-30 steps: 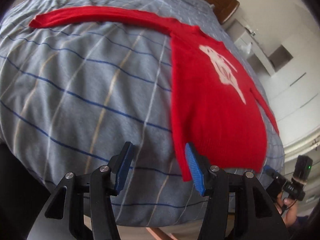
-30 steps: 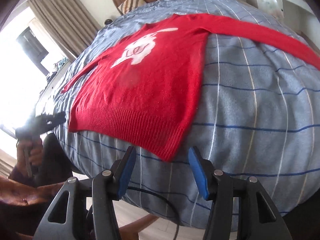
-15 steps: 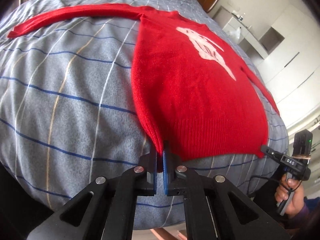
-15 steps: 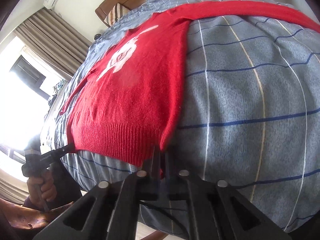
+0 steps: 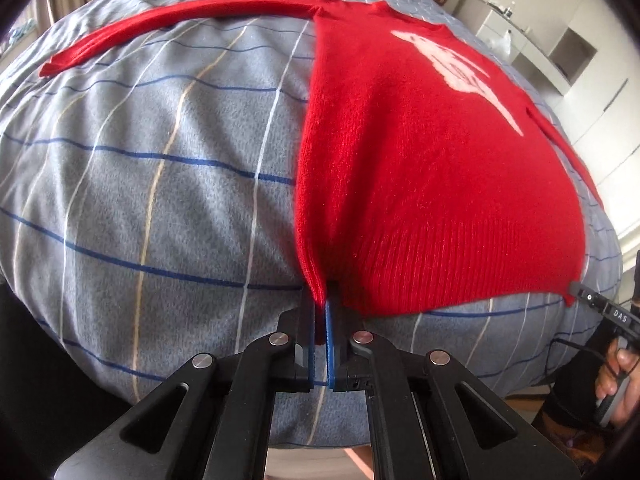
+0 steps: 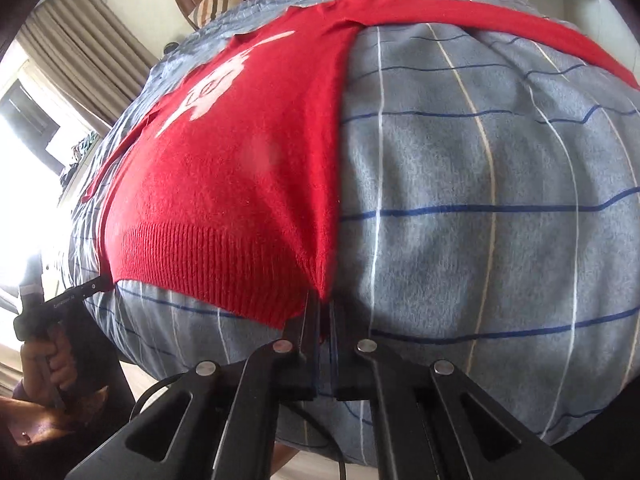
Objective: Fold small clothes
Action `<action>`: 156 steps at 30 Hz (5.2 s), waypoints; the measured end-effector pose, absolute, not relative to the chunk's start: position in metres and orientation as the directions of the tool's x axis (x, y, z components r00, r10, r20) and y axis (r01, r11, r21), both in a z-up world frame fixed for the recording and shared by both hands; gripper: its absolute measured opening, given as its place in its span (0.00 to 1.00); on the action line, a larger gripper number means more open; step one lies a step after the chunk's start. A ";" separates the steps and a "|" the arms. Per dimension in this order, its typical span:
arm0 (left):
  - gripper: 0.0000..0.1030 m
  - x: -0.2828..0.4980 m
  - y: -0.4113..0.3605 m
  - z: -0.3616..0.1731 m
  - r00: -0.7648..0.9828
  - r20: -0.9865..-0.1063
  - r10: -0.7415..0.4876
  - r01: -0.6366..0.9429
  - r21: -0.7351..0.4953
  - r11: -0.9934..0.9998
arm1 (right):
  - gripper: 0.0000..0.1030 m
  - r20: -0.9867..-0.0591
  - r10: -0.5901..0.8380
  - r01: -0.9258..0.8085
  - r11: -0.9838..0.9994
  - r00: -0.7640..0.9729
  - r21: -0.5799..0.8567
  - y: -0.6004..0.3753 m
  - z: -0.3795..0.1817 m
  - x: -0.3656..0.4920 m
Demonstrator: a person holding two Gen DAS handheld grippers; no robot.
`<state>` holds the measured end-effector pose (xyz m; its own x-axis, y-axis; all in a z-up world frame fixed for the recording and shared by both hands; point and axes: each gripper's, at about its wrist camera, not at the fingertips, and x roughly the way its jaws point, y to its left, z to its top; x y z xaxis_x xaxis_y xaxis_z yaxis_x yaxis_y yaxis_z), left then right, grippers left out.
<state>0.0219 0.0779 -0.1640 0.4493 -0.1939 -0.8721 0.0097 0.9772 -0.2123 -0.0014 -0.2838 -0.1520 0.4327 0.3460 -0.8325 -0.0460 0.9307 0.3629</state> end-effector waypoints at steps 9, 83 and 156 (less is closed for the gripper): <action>0.31 0.012 0.078 -0.152 0.490 -0.846 -0.212 0.027 -0.228 0.973 | 0.22 -0.829 0.322 -0.061 0.941 0.457 0.332 -0.278 -0.142 -0.011; 0.99 0.077 0.129 -0.152 0.678 -0.724 0.126 -0.225 -0.042 0.973 | 0.73 -0.691 -0.021 0.208 0.960 0.722 0.188 -0.352 -0.131 0.016; 1.00 0.077 0.128 -0.152 0.677 -0.724 0.133 -0.223 -0.030 0.974 | 0.73 -0.639 -0.362 0.227 0.931 0.678 -0.287 -0.351 -0.020 0.025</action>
